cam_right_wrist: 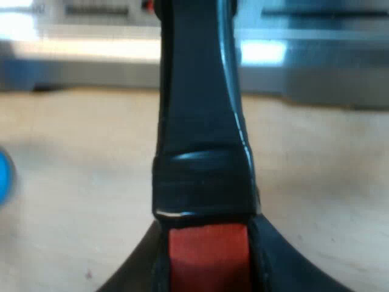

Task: Grind coffee beans and then tamp

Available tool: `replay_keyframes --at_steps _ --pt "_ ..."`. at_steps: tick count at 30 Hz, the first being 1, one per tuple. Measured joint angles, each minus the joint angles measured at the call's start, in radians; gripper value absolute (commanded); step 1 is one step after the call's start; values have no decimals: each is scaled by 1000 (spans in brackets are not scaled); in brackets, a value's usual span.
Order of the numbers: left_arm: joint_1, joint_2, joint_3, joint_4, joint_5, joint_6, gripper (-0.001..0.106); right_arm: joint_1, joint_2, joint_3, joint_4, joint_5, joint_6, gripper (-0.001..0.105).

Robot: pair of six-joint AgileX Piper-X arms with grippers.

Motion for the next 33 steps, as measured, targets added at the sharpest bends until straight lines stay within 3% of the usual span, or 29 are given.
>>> replay_keyframes --at_steps 3,14,22,33 --pt "0 0 0 0 0 0 70 18 -2 3 34 29 48 0" --pt "0 0 0 0 0 0 70 71 -38 4 86 72 90 0" --pt "0 0 0 13 0 -24 70 140 -72 4 131 81 99 0" --pt "0 -57 -69 123 -2 -24 70 225 -81 4 158 81 99 0"
